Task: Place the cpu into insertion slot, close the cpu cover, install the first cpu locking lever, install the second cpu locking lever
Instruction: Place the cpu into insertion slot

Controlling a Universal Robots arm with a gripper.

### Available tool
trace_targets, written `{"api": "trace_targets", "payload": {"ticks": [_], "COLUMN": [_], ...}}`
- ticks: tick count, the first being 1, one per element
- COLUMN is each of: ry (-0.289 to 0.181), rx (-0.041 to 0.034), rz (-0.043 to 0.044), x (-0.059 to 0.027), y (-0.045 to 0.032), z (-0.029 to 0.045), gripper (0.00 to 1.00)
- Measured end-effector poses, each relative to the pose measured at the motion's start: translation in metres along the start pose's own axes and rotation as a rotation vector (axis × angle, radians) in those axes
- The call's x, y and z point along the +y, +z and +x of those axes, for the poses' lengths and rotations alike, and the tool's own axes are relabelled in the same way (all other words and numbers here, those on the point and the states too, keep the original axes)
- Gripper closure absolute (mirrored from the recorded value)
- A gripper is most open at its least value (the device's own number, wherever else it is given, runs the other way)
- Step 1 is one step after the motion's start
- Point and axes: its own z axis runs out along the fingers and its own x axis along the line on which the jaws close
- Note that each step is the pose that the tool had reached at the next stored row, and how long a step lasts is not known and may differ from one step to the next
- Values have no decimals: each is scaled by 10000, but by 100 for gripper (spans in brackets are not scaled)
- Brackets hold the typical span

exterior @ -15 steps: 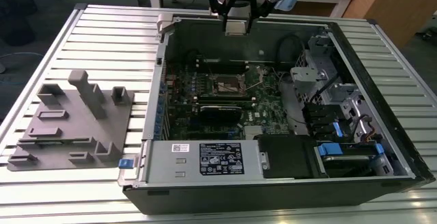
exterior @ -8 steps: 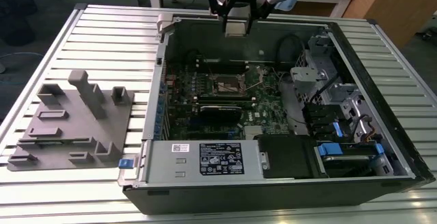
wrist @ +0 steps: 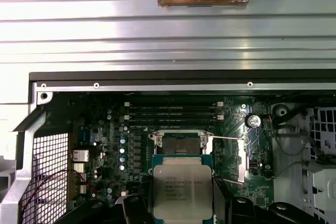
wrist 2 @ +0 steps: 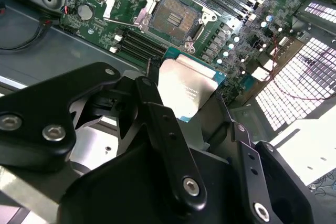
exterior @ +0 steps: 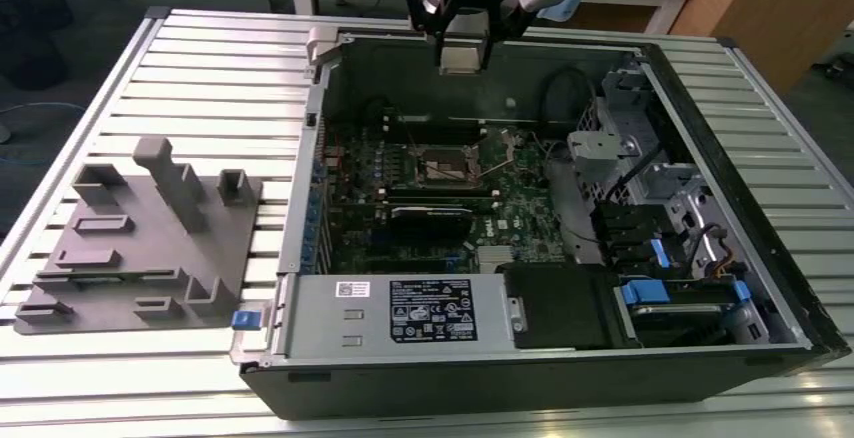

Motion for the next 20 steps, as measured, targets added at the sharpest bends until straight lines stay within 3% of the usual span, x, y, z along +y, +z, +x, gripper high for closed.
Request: {"api": "trace_targets", "payload": {"ticks": [20], "ry": [-1], "rx": [0], "rz": [-1], "x": [-5], "y": [61], "z": [-1], "gripper": [46]}}
